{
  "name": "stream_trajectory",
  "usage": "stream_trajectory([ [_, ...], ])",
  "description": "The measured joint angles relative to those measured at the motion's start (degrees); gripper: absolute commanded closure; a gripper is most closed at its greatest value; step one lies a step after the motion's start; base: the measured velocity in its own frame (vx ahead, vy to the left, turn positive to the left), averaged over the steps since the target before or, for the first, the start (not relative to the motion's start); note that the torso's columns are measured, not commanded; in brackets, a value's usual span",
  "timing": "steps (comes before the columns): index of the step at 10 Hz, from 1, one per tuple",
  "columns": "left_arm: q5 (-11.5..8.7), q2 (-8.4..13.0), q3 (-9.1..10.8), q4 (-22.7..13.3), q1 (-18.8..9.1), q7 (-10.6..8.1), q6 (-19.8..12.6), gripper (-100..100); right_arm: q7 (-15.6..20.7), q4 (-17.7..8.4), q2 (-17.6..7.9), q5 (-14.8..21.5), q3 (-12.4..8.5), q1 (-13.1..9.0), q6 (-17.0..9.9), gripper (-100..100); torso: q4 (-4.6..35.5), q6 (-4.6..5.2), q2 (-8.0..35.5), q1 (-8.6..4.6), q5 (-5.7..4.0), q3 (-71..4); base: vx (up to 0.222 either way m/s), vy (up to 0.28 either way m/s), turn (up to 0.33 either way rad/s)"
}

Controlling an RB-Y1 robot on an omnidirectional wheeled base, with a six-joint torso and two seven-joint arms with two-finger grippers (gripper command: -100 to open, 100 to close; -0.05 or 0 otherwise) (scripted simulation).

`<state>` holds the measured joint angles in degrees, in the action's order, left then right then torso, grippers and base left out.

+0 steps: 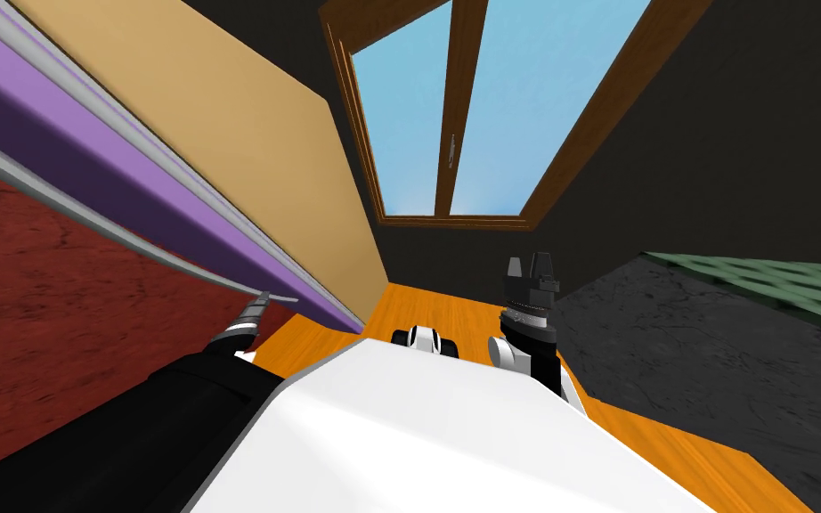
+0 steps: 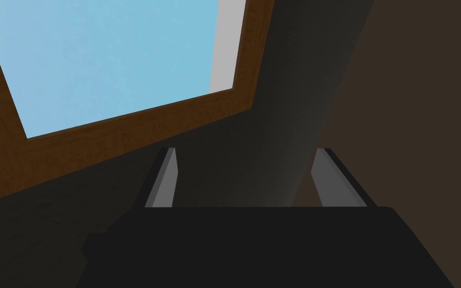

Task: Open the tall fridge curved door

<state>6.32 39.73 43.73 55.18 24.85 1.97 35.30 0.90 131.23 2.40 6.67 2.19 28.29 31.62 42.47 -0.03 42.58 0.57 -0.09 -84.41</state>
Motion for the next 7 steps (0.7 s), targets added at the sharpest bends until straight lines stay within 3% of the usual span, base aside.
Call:
stream_trajectory([
  [7, 1.0, 0.7, -4.23, 3.2, 3.1, -3.58, 5.7, 100, 0.0, 0.0, 0.0, 0.0, 0.0, 0.0, 0.0, 0, -0.1, 0.3, -0.6, 0.23, -0.33, -0.5, -0.265, 0.166, -0.004],
])
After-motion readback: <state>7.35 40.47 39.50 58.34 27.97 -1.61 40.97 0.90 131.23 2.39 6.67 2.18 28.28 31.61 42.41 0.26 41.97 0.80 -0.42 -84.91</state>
